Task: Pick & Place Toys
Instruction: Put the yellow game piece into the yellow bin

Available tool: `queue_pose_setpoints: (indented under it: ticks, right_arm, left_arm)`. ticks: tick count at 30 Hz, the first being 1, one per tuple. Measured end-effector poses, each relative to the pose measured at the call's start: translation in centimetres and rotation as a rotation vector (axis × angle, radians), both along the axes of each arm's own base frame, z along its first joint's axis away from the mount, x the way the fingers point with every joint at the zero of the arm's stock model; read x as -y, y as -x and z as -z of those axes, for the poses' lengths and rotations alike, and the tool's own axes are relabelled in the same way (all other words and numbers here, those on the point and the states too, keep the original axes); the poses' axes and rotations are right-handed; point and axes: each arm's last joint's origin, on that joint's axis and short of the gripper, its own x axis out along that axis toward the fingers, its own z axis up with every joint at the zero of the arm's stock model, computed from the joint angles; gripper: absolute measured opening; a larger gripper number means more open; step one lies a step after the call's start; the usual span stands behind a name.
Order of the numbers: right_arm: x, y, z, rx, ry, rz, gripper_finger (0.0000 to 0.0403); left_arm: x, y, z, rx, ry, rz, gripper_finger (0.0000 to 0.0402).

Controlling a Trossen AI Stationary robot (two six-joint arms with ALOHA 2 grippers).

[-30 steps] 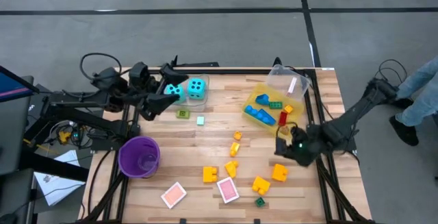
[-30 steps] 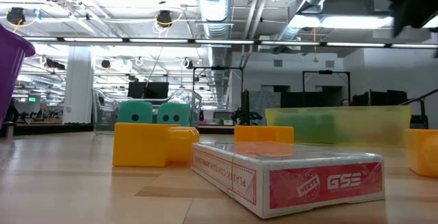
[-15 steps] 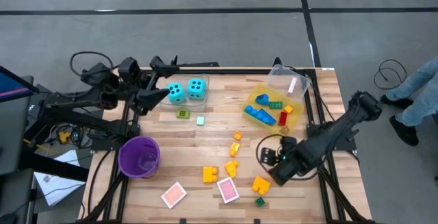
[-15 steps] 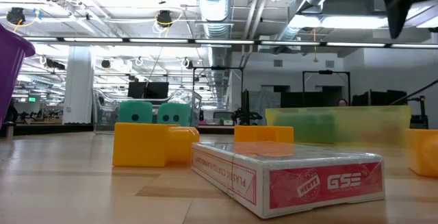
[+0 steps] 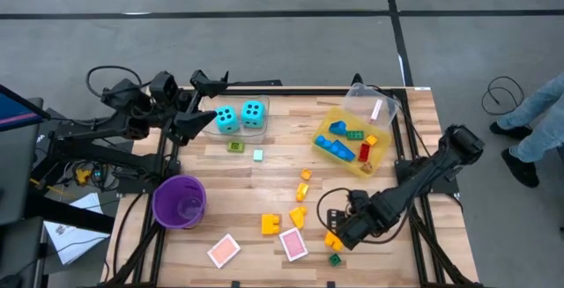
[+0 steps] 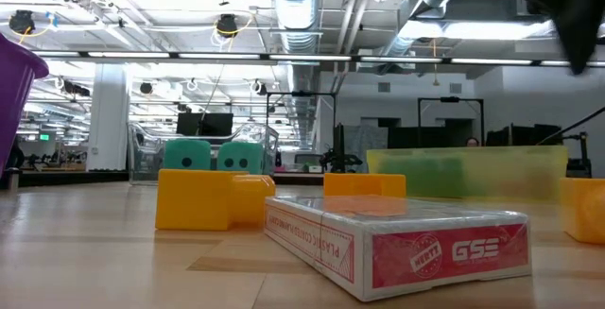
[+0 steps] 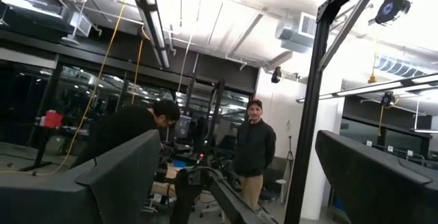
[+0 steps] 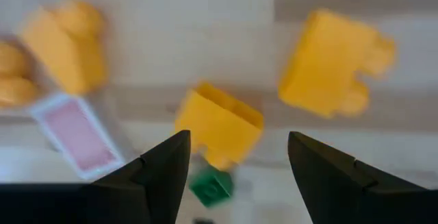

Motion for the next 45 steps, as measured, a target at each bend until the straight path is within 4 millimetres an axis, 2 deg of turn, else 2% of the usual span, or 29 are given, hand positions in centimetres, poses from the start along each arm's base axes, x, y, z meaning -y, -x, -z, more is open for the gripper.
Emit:
queue_pose_setpoints:
  ticks: [3, 11, 21, 25, 32, 39, 45]
  right_arm:
    - [-0.3, 0.0, 0.4, -0.068, -0.079, -0.022, 0.0238]
    - [-0.8, 1.0, 0.5, -0.174, -0.118, 0.063, 0.0242]
    - [1.1, 1.7, 0.6, -0.345, -0.045, 0.147, 0.0284]
    - [1.2, 1.7, 0.7, -0.337, -0.031, 0.151, 0.0296]
    - [1.2, 1.7, 3.7, -0.29, -0.065, 0.153, 0.0313]
    - [1.8, 1.9, 4.8, -0.281, -0.045, 0.171, 0.033]
    - [1.9, 1.8, 6.7, -0.198, -0.08, 0.167, 0.0348]
  left_arm:
    - [0.0, 0.0, 0.0, -0.001, 0.0, 0.0, 0.0387]
    - [0.0, 0.0, 0.0, -0.002, 0.001, 0.0, 0.0387]
    - [0.0, 0.0, 0.0, -0.002, 0.001, 0.0, 0.0387]
    - [0.0, 0.0, 0.0, -0.002, 0.001, 0.0, 0.0387]
    - [0.0, 0.0, 0.0, -0.002, 0.006, 0.002, 0.0387]
    - [0.0, 0.0, 0.0, -0.001, 0.046, 0.025, 0.0387]
    - [0.0, 0.0, -0.1, 0.007, 0.064, 0.036, 0.0387]
